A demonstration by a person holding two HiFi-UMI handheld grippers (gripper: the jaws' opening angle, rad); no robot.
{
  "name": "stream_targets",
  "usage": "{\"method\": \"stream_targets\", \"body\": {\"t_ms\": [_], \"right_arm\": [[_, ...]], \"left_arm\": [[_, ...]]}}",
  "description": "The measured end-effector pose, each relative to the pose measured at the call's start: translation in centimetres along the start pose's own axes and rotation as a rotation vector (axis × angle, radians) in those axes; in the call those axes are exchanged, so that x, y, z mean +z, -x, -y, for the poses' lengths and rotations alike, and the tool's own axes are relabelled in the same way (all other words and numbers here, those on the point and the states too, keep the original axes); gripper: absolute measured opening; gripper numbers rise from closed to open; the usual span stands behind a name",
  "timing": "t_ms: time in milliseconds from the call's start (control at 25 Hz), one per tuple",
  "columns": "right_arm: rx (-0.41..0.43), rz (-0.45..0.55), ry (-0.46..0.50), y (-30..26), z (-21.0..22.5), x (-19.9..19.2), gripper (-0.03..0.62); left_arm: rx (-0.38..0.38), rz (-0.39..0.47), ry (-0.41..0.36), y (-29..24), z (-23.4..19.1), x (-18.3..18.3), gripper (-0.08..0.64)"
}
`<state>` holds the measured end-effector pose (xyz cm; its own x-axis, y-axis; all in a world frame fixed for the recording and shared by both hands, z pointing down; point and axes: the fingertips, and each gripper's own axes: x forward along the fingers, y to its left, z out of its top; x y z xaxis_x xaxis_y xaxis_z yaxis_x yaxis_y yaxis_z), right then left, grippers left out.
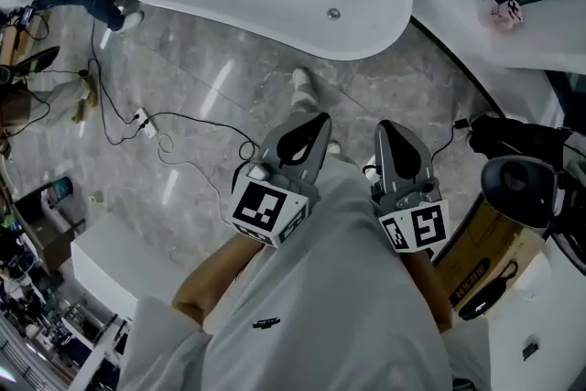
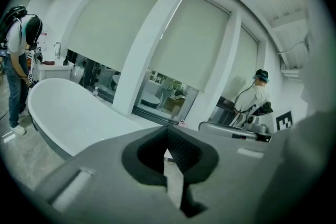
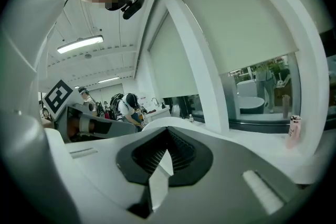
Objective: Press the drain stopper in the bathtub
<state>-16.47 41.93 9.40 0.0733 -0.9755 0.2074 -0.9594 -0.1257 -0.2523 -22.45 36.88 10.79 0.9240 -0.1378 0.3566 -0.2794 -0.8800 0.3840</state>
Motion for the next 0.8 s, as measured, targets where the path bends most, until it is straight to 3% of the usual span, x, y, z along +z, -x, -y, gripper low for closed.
{"method": "stream_targets", "body": {"t_ms": [360, 600, 800], "right_arm": [[0.007, -0.038, 0.035, -13.7, 4.9, 5.5, -0.005], [0.084, -0.089, 0.019, -21.0, 7.5, 6.7, -0.005], [0.169, -0.106, 0.008, -25.3, 11.4, 7.3, -0.005]], "left_arm": [[-0.067, -0.018, 0.018, -9.4, -9.1, 7.8, -0.002], [-0.032, -0.016, 0.057, -13.1, -14.1, 10.4, -0.002], [0.045, -0.015, 0.076, -16.9, -16.0, 11.4, -0.002]]}}
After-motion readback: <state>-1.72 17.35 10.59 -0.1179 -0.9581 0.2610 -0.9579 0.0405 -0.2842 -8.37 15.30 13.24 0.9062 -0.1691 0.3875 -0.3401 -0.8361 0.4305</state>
